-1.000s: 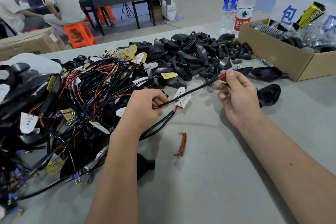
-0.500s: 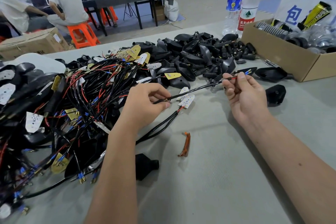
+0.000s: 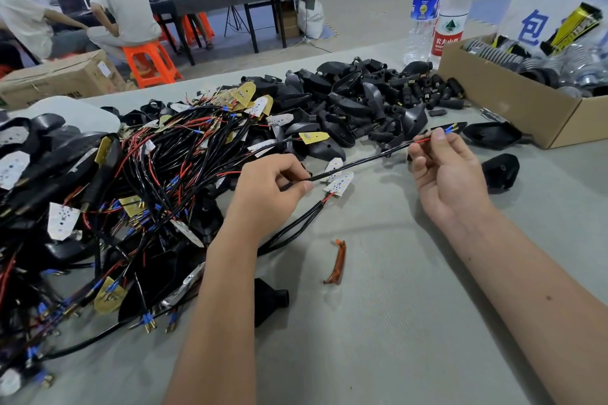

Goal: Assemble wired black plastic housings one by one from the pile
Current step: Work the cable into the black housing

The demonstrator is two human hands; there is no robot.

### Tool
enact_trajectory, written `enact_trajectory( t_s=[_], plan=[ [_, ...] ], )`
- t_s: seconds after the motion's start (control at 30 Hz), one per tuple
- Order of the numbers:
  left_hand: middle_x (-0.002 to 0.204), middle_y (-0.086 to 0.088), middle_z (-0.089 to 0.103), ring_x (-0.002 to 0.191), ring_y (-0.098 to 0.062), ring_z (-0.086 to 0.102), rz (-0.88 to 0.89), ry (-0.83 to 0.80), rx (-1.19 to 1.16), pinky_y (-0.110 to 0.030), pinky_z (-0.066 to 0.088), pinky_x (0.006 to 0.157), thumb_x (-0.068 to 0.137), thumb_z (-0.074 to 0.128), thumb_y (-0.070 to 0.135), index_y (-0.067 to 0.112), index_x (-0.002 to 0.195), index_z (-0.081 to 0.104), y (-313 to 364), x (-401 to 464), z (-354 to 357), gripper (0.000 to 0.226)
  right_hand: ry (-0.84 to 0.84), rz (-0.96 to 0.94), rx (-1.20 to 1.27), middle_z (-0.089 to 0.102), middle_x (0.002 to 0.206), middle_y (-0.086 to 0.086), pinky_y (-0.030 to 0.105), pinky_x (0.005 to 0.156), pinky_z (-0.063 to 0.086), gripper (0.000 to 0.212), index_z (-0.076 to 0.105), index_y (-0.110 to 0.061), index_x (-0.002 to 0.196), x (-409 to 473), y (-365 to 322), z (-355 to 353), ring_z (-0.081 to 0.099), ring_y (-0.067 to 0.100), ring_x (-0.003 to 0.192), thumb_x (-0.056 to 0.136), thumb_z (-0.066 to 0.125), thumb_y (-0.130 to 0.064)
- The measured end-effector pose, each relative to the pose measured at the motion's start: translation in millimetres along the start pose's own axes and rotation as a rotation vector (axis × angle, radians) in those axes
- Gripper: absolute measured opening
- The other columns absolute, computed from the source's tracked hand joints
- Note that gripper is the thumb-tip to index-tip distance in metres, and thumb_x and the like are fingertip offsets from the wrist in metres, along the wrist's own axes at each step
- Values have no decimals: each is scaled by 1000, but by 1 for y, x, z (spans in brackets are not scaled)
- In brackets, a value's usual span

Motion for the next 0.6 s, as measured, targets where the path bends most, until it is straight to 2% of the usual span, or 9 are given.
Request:
enact_trajectory(
  t_s=[0.1, 0.17, 0.23, 0.27, 0.37, 0.47, 0.53, 0.6],
  plan=[
    [72, 23, 60, 59, -4, 48, 26, -9, 39, -12, 36, 58, 82, 78, 14, 26, 77, 67, 2, 0, 3, 17, -7, 0, 4, 70, 72, 2, 15, 53, 51, 22, 61, -13, 84, 1, 0, 0, 68, 11, 62, 105, 56, -13],
    [74, 19, 63, 56, -6, 46, 41, -33, 22, -14, 36, 57, 80, 74, 22, 27, 82, 66, 3, -1, 7, 9, -13, 1, 13, 71, 72, 2, 15, 54, 51, 22, 61, -14, 84, 1, 0, 1, 69, 11, 64, 105, 56, -14],
    [78, 10, 66, 56, -17, 46, 38, -67, -29, -23, 41, 58, 82, 75, 28, 31, 89, 69, 4, -1, 12, 10, -13, 4, 18, 71, 71, 2, 14, 54, 51, 22, 61, -14, 84, 1, 0, 0, 69, 10, 64, 105, 56, -15],
    [79, 8, 67, 57, -17, 48, 42, -75, -30, -25, 44, 60, 84, 77, 28, 32, 91, 71, 5, -1, 14, 10, -13, 7, 19, 71, 71, 1, 14, 54, 51, 22, 61, -15, 84, 1, 0, 0, 69, 10, 63, 105, 56, -15],
    [78, 14, 67, 69, -4, 57, 65, -71, 35, -22, 45, 68, 88, 78, 21, 32, 82, 72, 6, 0, 14, 14, -13, 16, 12, 70, 73, 2, 15, 54, 51, 22, 61, -15, 84, 0, 1, 1, 68, 10, 63, 105, 56, -15],
    [71, 20, 63, 63, -2, 53, 37, -76, 37, -27, 42, 66, 88, 70, 21, 28, 78, 67, 0, 1, 13, 13, -14, 10, -4, 70, 76, 4, 15, 55, 52, 22, 61, -14, 84, -1, 0, 1, 68, 11, 64, 105, 56, -14],
    [73, 17, 64, 56, -3, 48, 28, -90, 3, -28, 40, 61, 87, 63, 31, 34, 87, 66, 2, 1, 17, 4, -27, 3, -8, 71, 77, 5, 16, 55, 52, 22, 60, -14, 85, -2, 0, 2, 69, 12, 65, 106, 55, -15],
    [78, 11, 64, 56, -5, 47, 50, -117, 24, -28, 41, 60, 91, 64, 37, 40, 97, 67, 7, 0, 23, 8, -36, 4, -5, 72, 78, 5, 16, 55, 52, 23, 60, -14, 85, -2, 0, 3, 69, 12, 65, 106, 54, -16]
  ],
)
Point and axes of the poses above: each hand's wrist, its own x-axis towards the middle knuckle, its own z-axis out of the palm, y = z × x, the point moved 9 cm from there along x, towards the middle knuckle
